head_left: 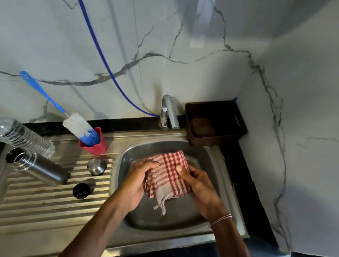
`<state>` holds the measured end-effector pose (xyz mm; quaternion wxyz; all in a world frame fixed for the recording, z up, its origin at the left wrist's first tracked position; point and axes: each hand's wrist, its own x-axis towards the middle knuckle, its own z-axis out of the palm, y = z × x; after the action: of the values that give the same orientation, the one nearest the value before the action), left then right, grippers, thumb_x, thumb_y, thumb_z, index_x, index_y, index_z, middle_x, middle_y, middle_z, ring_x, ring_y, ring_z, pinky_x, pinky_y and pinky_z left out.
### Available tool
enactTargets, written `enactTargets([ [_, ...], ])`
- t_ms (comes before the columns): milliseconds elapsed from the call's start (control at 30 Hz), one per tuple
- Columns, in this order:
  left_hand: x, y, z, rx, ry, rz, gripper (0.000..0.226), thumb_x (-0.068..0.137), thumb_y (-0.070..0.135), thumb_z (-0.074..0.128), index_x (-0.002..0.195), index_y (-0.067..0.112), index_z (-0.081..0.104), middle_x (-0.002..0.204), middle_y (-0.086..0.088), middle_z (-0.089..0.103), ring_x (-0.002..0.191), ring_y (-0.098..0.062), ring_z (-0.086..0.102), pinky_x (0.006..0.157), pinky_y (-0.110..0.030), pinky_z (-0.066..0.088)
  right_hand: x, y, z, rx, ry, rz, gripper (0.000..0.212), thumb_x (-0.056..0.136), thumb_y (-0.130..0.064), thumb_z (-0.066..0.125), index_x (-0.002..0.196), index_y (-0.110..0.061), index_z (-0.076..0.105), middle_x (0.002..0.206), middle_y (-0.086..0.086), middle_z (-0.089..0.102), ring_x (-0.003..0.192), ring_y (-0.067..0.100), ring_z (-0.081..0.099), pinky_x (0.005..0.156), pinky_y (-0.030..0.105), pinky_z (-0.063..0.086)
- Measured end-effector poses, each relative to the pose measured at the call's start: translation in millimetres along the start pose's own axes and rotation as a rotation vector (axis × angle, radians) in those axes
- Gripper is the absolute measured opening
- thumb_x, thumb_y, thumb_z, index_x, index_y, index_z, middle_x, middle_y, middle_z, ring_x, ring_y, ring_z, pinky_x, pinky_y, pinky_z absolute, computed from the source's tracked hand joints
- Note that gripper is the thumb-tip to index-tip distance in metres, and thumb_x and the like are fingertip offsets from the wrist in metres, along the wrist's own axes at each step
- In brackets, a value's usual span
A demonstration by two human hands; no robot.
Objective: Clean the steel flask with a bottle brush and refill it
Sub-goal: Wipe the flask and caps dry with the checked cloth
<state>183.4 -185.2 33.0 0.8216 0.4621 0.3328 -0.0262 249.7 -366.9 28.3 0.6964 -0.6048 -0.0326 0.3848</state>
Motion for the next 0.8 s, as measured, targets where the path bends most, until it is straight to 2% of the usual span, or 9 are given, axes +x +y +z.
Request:
enactTargets([
  [100, 16.4, -8.1, 22.9, 0.190, 0.073, -0.063, 0.015, 0.101, 0.022, 0.060, 0.112, 0.020, 0.070, 0.101, -0.002, 0.079, 0.102, -0.021, 0.071, 0.094, -0.042, 0.053, -1.5, 3.1, -17.5, -0.030, 0.098, 0.035, 0.029, 0.096, -0.027, 0.070, 0.122, -0.013, 0.069, 0.114, 0.008, 0.076, 0.108, 0.027, 0.072, 0.093, 0.043, 0.058],
  [200, 37.5, -20.5, 40.2, 0.432, 0.054, -0.097, 0.017, 0.104, 0.032, 0.057, 0.118, 0.027, 0.064, 0.105, 0.003, 0.077, 0.102, -0.017, 0.071, 0.101, -0.044, 0.053, 3.5, 5.1, -38.6, -0.149, 0.268, 0.067, 0.019, 0.093, -0.025, 0.073, 0.113, -0.025, 0.070, 0.107, 0.001, 0.078, 0.102, 0.023, 0.074, 0.087, 0.039, 0.060],
  [367, 75.5, -38.4, 71.4, 0.479, -0.061, -0.069, 0.019, 0.105, 0.025, 0.057, 0.124, 0.020, 0.057, 0.113, -0.006, 0.072, 0.094, -0.020, 0.075, 0.073, -0.033, 0.060, 16.2, -13.7, -83.1, -0.553, 0.519, 0.037, 0.019, 0.095, -0.029, 0.069, 0.113, -0.027, 0.064, 0.101, -0.008, 0.070, 0.096, 0.016, 0.070, 0.086, 0.035, 0.059],
  [400, 86.4, -42.7, 76.7, 0.561, -0.072, -0.002, 0.022, 0.105, 0.024, 0.056, 0.127, 0.018, 0.056, 0.120, -0.004, 0.069, 0.098, -0.021, 0.074, 0.076, -0.034, 0.061, 19.3, -24.4, -92.0, -0.661, 0.570, 0.007, 0.023, 0.096, -0.030, 0.068, 0.118, -0.024, 0.064, 0.101, -0.007, 0.069, 0.095, 0.016, 0.069, 0.083, 0.032, 0.057],
  [467, 111.4, -50.1, 81.3, 0.949, -0.045, 0.248, 0.033, 0.105, 0.027, 0.055, 0.137, 0.018, 0.053, 0.140, 0.003, 0.055, 0.120, -0.024, 0.064, 0.095, -0.042, 0.058, 29.8, -46.6, -108.8, -0.882, 0.688, -0.087, 0.031, 0.097, -0.035, 0.064, 0.124, -0.020, 0.061, 0.105, -0.001, 0.071, 0.095, 0.020, 0.070, 0.082, 0.035, 0.058],
  [500, 122.2, -51.2, 84.9, 1.126, -0.019, 0.372, 0.044, 0.105, 0.030, 0.055, 0.146, 0.018, 0.046, 0.151, -0.001, 0.045, 0.131, -0.025, 0.056, 0.102, -0.043, 0.053, 37.3, -58.5, -116.0, -0.951, 0.735, -0.137, 0.034, 0.098, -0.037, 0.061, 0.126, -0.020, 0.060, 0.107, 0.002, 0.072, 0.094, 0.022, 0.070, 0.083, 0.038, 0.059],
  [567, 139.1, -46.6, 93.2, 1.234, 0.022, 0.514, 0.065, 0.104, 0.039, 0.054, 0.159, 0.016, 0.027, 0.166, -0.008, 0.023, 0.144, -0.032, 0.042, 0.109, -0.047, 0.047, 57.3, -83.6, -126.0, -1.017, 0.766, -0.232, 0.033, 0.098, -0.038, 0.057, 0.126, -0.020, 0.059, 0.108, 0.005, 0.073, 0.093, 0.024, 0.071, 0.083, 0.041, 0.060],
  [700, 174.2, -34.8, 100.4, 1.324, 0.030, 0.541, 0.075, 0.106, 0.050, 0.042, 0.165, 0.018, 0.007, 0.173, -0.002, -0.001, 0.154, -0.033, 0.024, 0.113, -0.053, 0.041, 119.1, -125.7, -137.0, -0.865, 0.660, -0.334, 0.027, 0.096, -0.027, 0.062, 0.119, -0.014, 0.066, 0.106, 0.001, 0.072, 0.094, 0.020, 0.068, 0.084, 0.035, 0.057],
  [800, 196.4, -34.2, 97.7, 1.406, 0.013, 0.516, 0.074, 0.107, 0.051, 0.037, 0.165, 0.020, 0.004, 0.173, 0.003, -0.004, 0.152, -0.033, 0.029, 0.111, -0.053, 0.044, 174.0, -129.3, -148.0, -0.482, 0.507, -0.168, 0.027, 0.096, -0.020, 0.065, 0.122, -0.011, 0.068, 0.114, 0.008, 0.074, 0.100, 0.023, 0.071, 0.089, 0.043, 0.060],
])
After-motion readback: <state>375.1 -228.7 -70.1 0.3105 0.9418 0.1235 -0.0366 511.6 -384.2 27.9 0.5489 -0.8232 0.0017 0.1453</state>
